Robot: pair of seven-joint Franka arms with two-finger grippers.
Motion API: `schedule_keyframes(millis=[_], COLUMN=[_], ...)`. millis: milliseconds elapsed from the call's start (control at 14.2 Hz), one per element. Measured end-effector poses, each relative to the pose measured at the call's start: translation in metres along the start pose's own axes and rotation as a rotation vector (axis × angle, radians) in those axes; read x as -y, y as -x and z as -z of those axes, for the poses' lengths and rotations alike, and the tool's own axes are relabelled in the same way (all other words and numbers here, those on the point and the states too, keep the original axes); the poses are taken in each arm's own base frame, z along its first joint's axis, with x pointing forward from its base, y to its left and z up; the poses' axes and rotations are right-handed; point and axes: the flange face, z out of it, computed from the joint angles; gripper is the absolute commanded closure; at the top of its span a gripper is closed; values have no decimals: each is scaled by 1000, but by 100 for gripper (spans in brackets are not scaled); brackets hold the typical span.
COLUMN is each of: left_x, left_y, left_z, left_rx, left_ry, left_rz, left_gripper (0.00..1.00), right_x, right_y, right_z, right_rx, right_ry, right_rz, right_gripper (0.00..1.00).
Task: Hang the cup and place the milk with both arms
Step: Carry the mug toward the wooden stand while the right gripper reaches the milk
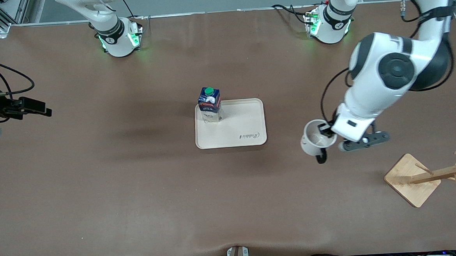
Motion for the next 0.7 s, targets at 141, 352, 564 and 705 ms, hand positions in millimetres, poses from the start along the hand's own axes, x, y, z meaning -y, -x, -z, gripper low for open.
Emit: schedule_keyframes(millis=[141,352,564,705], left_x=[48,112,133,129], left_y=[-14,-25,-29,-26], left_z=[17,44,69,85], left_rx=[24,46,37,45], left_ry=[-2,17,25,24], left_rz=[-45,-79,-81,-88], left_gripper=[100,100,100,100], right_x=[19,66,150,201], right_y=[0,3,12,22], right_z=[-5,-15,-23,-30], right_rx=[12,30,-1,-24], right_ry=[1,5,20,23], right_rz=[-40,-98,-131,-142], right_gripper=[0,0,0,0])
